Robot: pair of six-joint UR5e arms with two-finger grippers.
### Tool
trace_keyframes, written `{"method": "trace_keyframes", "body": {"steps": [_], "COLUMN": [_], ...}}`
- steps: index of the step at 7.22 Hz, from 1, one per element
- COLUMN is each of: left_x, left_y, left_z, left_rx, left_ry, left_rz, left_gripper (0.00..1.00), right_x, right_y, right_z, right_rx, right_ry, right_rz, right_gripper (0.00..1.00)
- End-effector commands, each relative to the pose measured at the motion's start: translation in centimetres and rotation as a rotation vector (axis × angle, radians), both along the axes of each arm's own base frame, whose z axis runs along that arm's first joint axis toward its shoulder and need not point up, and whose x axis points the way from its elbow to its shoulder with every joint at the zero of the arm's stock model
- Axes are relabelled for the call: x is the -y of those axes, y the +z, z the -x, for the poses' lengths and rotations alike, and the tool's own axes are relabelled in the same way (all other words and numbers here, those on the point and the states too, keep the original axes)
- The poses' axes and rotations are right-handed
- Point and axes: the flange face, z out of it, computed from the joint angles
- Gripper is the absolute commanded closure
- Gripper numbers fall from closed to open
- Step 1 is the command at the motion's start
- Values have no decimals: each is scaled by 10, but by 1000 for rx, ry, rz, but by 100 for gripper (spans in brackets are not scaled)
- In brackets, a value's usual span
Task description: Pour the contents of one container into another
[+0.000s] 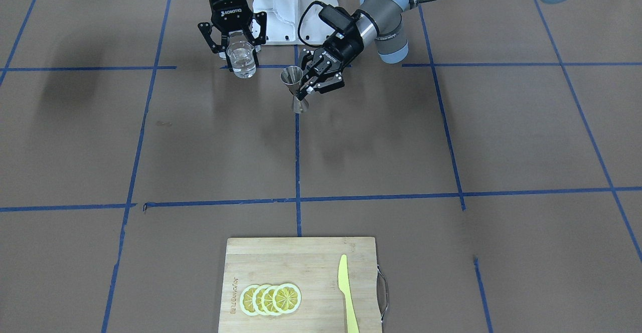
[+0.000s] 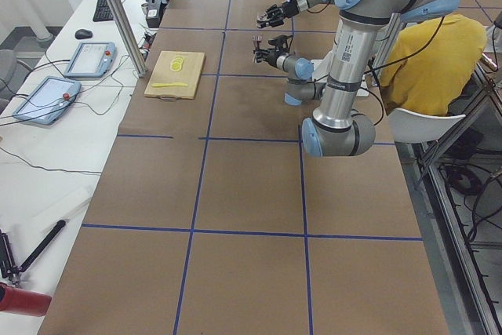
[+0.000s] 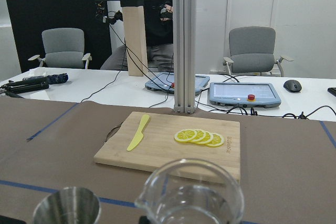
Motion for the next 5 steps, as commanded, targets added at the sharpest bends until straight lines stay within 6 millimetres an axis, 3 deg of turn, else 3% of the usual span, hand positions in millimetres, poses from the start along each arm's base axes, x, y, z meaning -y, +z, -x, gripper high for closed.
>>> {"method": "trace_keyframes", "body": {"steps": [1, 4, 5], "left_x": [-1, -1, -2], "left_y": [-5, 1, 2], "left_z": [-6, -5, -6], "left_rx": [-47, -33, -29], "left_ry": [52, 43, 43], "left_rz": [60, 60, 60], "left_gripper": [100, 100, 100], "right_x": [0, 9, 16], "right_y": [-16, -16, -25], "right_z": [5, 7, 7], "right_rx": [-31, -108, -133], "right_ry": [-1, 13, 21], "right_rz": [-2, -1, 1], "right_gripper": [100, 100, 100]}}
